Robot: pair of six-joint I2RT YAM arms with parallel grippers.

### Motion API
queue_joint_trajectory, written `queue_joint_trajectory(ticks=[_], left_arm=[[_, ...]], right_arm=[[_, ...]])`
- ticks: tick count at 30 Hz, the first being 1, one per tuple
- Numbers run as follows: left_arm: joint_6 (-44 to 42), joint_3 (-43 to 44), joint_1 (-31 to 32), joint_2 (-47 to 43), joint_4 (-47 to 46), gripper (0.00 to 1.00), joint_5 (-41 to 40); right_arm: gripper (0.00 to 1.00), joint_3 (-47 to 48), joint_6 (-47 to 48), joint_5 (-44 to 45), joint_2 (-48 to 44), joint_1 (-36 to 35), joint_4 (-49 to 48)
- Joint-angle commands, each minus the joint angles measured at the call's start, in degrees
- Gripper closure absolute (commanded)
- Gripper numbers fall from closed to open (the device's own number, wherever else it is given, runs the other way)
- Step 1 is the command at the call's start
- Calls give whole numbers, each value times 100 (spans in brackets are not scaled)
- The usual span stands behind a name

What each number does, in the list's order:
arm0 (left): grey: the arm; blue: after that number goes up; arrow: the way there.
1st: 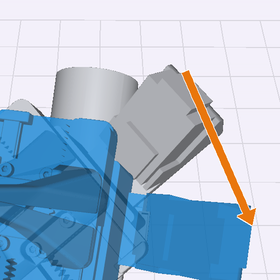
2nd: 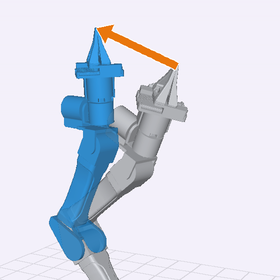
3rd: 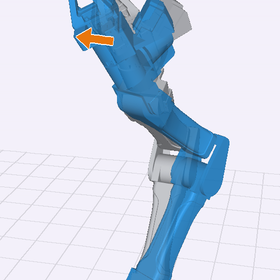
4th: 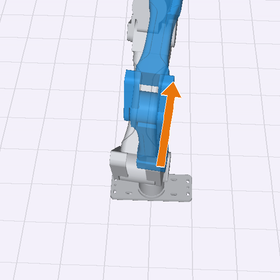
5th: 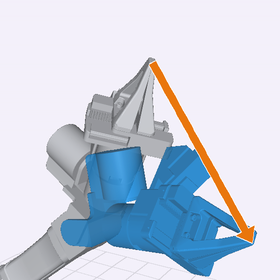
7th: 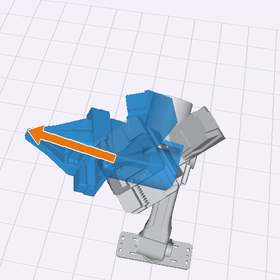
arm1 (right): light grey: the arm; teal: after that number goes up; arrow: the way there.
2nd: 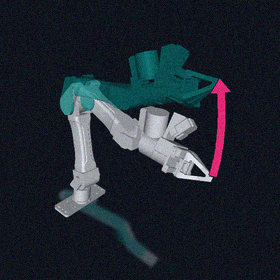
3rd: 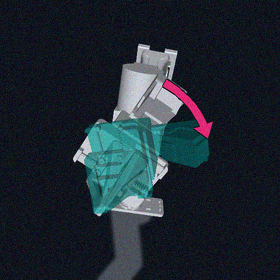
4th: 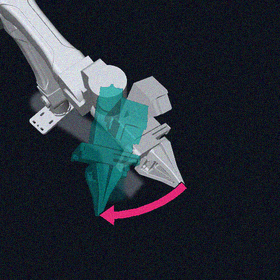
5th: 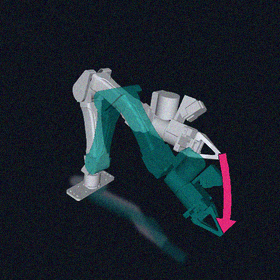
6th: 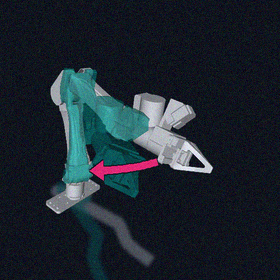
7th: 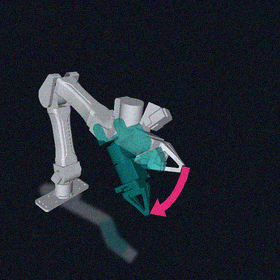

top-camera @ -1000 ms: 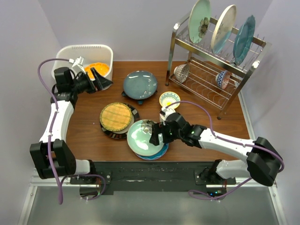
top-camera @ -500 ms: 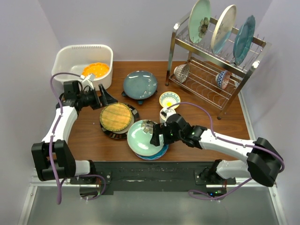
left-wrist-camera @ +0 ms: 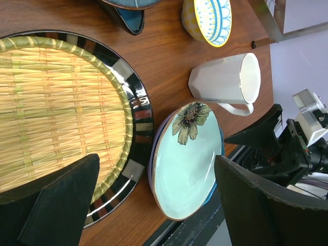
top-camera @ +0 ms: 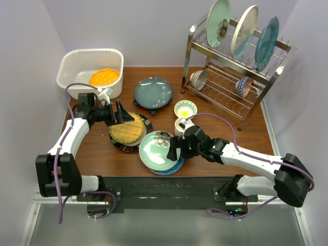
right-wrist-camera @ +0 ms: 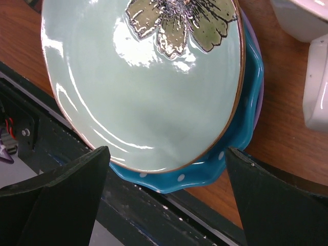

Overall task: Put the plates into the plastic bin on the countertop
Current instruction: Pick up the plate at the center of the board.

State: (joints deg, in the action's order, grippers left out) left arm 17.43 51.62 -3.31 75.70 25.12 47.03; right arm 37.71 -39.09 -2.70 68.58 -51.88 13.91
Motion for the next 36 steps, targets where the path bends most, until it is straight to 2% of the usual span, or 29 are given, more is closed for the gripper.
queue_joint_trajectory(ticks=[1,19,36], left_arm=[[-152,-11,207,-12,-25,3,70],[-609,-55,700,366,414,11,167],[-600,-424,1016,700,441,30,334]], right_arm=[[2,-124,-212,-37,68,-33,-187],[3,-142,-354,-222,560,-33,-688],[3,8,-354,-222,727,-33,-732]])
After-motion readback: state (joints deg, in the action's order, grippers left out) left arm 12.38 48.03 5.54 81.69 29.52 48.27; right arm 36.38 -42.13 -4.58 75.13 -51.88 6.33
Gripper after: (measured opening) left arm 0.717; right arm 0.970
